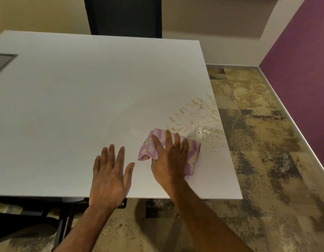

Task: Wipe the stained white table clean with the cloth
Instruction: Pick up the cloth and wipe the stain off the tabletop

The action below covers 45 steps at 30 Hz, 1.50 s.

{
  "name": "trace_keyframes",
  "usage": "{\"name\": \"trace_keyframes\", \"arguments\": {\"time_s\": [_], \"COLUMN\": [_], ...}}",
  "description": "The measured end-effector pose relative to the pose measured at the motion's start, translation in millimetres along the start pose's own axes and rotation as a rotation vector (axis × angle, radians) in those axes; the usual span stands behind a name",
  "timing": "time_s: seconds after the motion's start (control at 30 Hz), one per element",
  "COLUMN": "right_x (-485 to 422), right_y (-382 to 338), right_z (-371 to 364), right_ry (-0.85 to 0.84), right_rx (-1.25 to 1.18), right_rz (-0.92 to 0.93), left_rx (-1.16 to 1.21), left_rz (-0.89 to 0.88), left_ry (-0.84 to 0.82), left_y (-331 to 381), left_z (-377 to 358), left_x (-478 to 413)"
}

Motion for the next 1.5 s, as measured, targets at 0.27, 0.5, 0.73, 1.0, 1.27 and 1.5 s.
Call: {"name": "trace_keyframes", "arguments": {"time_s": [0.27,0.5,0.73,1.0,1.27,1.5], "right_x": [-11,-9,14,67,62,17], "right_y": [45,103,138,96,8,-19], "right_z": [17,23,27,8,-14,-16], "right_ry": [0.108,0.134,0.172,0.152,0.082,0.022], "right_rx": [0.035,-0.016,-0.071,-0.123,-0.024,0.031], "right_rz": [-0.102,-0.234,-0.376,-0.117,0.145,0.223], "left_rx": [0.017,0.031,0.031,0.076,0.163,0.195], "left_rz": [0.001,-0.005,-0.011,-0.016,-0.017,0.003], "left_ry": [-0.002,0.017,0.031,0.043,0.100,0.131], "left_y": [-2,-1,-3,-2,7,8], "left_z": [-3,-2,-4,-3,9,14], "left_x": [0,0,-1,-1,-8,-21]}}
Point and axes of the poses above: each hand's wrist, its own x-axis away from the middle knuckle, its own z-axis out of the back of the hand, y = z × x, the point moved 6 cm from there along -x, towards the middle knuckle, and after that the axes turned 12 degrees about -y, right-handed, at the moved point
